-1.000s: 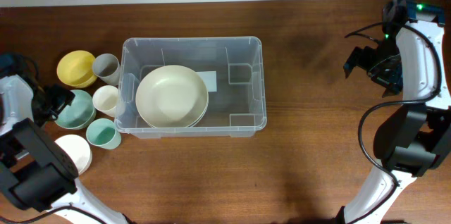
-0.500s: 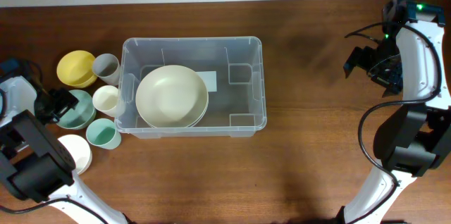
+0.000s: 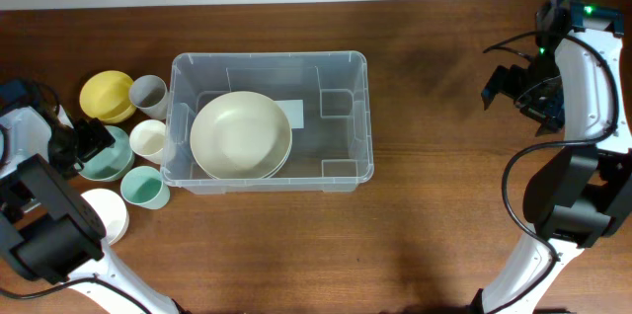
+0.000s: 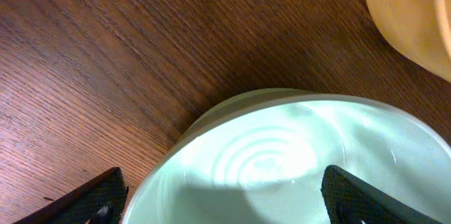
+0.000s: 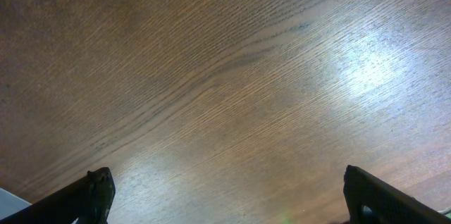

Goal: Pack container
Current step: 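Move the left gripper down onto the mint-green bowl's rim, then grasp and lift the mint-green bowl with the left gripper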

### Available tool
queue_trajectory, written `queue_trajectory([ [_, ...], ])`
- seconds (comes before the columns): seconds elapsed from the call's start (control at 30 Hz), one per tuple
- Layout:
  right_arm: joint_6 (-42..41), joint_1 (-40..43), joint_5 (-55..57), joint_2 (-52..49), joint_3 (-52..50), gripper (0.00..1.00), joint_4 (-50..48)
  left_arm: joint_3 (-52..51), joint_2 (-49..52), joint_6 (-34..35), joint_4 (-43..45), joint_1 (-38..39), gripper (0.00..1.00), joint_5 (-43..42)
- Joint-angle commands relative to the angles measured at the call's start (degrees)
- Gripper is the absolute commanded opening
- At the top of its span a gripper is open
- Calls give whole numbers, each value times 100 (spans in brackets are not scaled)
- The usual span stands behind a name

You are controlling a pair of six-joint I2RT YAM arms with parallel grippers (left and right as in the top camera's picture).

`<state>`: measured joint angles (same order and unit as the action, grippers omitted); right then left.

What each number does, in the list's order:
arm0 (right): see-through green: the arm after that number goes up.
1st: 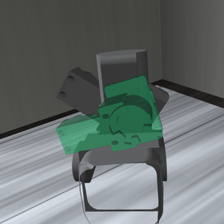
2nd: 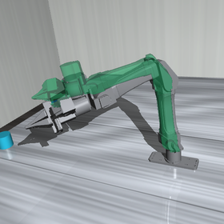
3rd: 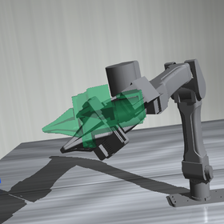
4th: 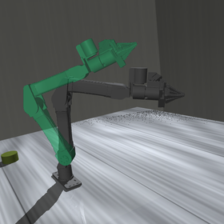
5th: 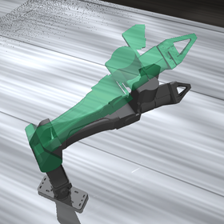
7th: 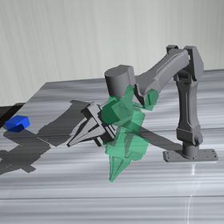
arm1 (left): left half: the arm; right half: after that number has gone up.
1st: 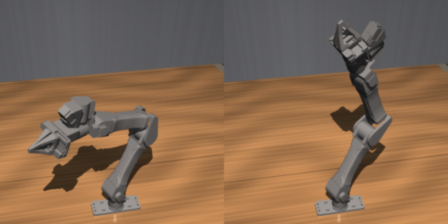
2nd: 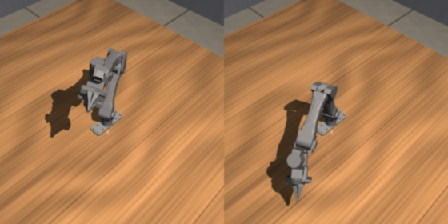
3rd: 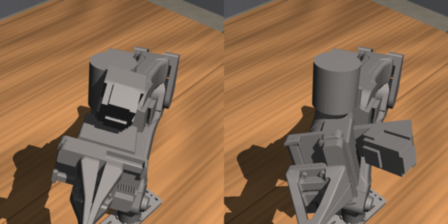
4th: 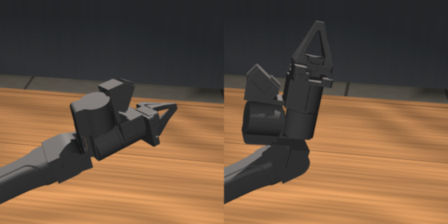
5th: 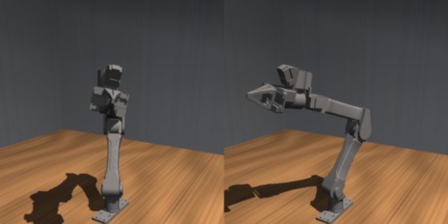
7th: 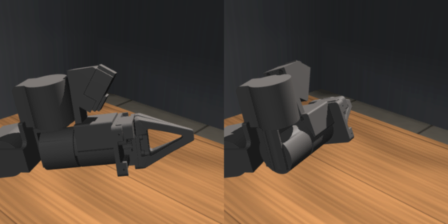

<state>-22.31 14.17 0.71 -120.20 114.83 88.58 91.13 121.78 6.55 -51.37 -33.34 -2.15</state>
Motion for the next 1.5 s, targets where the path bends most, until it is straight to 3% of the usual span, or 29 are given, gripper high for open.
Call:
queue_trajectory([
  [0.0, -2, 15, -7, 48, -22, 99, 4, -50, 42, -109, -39, -7, 81, -109],
  [0.23, -2, 15, -9, 48, -22, 99, 4, -280, 42, -107, -44, -11, 67, 109],
  [0.33, -2, 15, -7, 48, -22, 99, 4, -293, 42, -105, -46, -11, 55, 107],
  [0.47, -2, 15, -9, 48, -22, 99, 4, -293, 42, -105, -48, -42, 50, 107],
  [0.57, -2, 15, -9, 48, -22, 99, 4, -293, 42, -105, -48, -98, 38, 107],
  [0.6, -2, 15, -9, 48, -22, 99, 4, -293, 42, -105, -50, -140, 27, 107],
  [0.8, -2, 15, -7, 46, -22, 99, 4, -273, 22, 26, -122, -470, 1, 103],
  [1.03, -2, 15, -7, 48, -22, 99, 4, -133, -409, 28, -140, -658, 1, 101],
  [1.4, -2, 15, -7, 48, -22, 99, 4, 605, -3119, 702, -81, -551, 1, 57],
  [1.47, -2, 15, -9, 48, -22, 99, 4, 643, -3729, 737, 116, -389, 1, -282],
])
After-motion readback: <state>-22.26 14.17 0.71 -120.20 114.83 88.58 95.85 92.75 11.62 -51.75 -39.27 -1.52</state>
